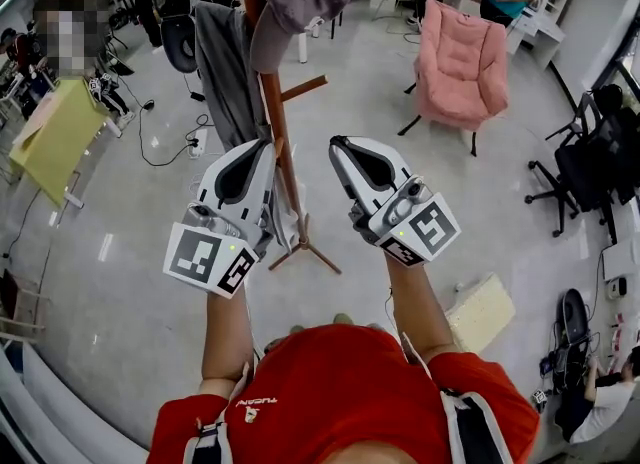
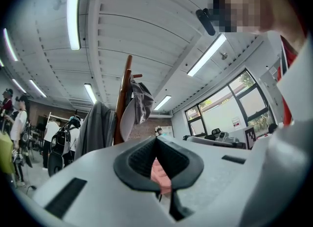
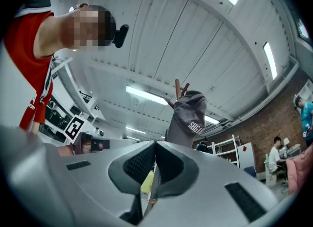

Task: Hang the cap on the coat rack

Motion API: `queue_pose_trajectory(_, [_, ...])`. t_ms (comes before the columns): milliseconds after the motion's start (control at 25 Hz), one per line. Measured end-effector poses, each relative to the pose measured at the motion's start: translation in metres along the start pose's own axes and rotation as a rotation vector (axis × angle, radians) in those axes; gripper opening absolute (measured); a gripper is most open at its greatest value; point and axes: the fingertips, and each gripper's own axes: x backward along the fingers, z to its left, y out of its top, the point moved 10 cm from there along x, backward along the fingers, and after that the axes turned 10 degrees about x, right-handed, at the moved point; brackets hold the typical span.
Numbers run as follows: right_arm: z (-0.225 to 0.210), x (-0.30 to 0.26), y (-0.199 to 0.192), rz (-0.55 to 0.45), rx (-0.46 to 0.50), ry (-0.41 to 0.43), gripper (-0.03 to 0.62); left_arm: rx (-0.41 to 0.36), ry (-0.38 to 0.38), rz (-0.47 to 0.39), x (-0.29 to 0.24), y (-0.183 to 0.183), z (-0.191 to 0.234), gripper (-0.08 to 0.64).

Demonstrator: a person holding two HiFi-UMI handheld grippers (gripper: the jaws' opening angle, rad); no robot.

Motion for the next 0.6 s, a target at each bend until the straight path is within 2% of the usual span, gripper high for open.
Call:
queue_pose_trajectory(160, [0.0058,-0.0006,-0.0004,0.000,0.013,0.025,0.025,0.011,-0.009,0.003,0.0001,-0.0030,0.0005,0.008])
queue_pose_trajectory(600, [0.0068,0.0002,-0.0010,-0.015,0.040,0.022,0.023,0.020,-0.026,-0.021,-0.0006,-0.0042,0.0045,0.008])
